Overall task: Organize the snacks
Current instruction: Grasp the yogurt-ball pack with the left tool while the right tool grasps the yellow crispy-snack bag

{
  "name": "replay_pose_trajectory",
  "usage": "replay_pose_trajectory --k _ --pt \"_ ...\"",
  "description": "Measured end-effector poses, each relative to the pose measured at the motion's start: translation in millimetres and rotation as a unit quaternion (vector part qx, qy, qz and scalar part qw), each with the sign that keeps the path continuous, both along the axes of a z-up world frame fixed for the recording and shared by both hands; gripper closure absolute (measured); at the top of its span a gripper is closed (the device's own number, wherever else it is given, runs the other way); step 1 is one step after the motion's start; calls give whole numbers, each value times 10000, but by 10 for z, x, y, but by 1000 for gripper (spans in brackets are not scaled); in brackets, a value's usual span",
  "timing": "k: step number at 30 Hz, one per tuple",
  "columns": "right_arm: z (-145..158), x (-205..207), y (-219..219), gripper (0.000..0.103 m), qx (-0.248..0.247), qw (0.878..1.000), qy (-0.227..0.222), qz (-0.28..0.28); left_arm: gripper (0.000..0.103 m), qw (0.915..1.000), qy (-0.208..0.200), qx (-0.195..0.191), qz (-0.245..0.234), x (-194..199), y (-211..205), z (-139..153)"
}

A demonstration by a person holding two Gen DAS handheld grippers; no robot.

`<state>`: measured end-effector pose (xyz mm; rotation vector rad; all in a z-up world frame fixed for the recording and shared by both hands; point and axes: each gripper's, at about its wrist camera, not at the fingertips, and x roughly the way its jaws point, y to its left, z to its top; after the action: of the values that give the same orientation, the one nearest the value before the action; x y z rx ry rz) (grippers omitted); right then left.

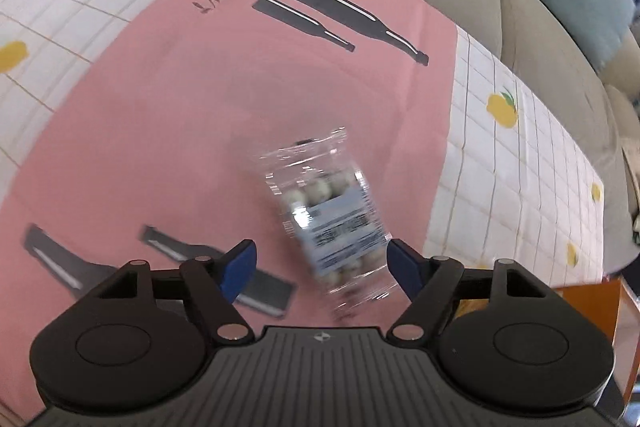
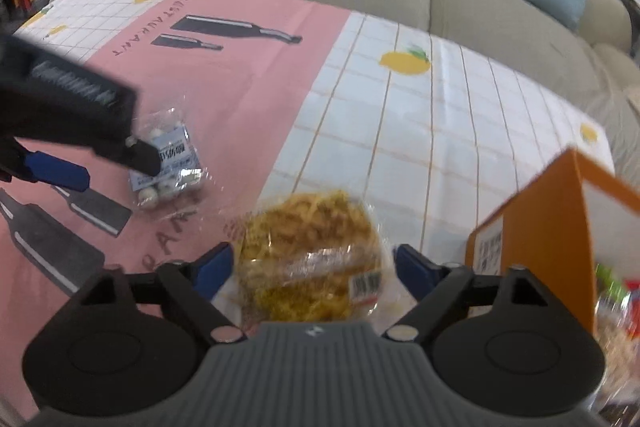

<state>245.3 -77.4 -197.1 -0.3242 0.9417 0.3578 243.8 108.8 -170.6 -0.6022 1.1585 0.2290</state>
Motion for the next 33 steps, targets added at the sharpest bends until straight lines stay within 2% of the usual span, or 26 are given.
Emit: replay_pose_trajectory --k 3,7,11,14,19,21,23,29,33 --pt "-9 93 -6 10 -22 9999 105 71 16 9990 228 250 278 133 -137 -50" --pt "-59 170 -53 9 67 9995 299 -3 15 9972 243 480 526 216 -237 -125" --pt "-141 194 -96 7 142 9987 475 -99 11 9947 304 915 342 306 -381 -145" --pt "-164 169 -112 7 205 9986 465 -134 13 9907 343 1277 -307 329 -491 -150" --pt "-200 135 -178 8 435 9966 605 -348 21 9755 232 1656 -1433 203 -572 -159" --pt "-204 94 -199 15 547 9954 656 -429 24 9699 240 1642 -1784 115 -541 -145" --pt "-202 17 -209 15 636 9941 694 -536 28 9628 281 1629 -2137 23 -507 -131" --pt "-198 -338 -205 15 742 9923 754 -648 30 9380 408 1572 -3061 -391 -373 -161" --pt "-195 -600 -220 15 779 9909 772 -780 29 9360 240 1418 -3213 -674 -266 -178"
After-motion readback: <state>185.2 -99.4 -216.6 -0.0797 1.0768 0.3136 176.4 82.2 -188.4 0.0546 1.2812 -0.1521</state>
